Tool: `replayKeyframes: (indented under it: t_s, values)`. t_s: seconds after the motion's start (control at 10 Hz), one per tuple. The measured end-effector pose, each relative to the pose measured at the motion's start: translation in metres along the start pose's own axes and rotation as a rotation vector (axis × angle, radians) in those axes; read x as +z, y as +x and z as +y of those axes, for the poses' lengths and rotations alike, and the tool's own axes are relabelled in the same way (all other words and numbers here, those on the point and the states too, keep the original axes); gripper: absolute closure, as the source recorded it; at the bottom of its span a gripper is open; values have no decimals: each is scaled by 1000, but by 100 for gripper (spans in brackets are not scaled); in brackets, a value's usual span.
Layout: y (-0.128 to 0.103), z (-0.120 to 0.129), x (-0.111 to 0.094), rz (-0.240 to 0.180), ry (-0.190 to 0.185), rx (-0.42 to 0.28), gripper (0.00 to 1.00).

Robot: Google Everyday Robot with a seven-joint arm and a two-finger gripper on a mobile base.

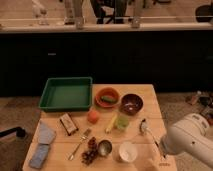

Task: Place brush in paper cup

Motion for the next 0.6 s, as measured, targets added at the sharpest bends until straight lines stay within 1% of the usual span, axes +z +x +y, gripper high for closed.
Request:
replayKeyframes:
  t_s: [0.2,0.4,0.5,0.6]
  values:
    - [2,3,-15,40,-8,-4,100]
    - [4,3,-30,76,-7,-6,100]
    - [6,1,-44,107,-7,-11,100]
    - [7,0,-52,125,-8,-15,100]
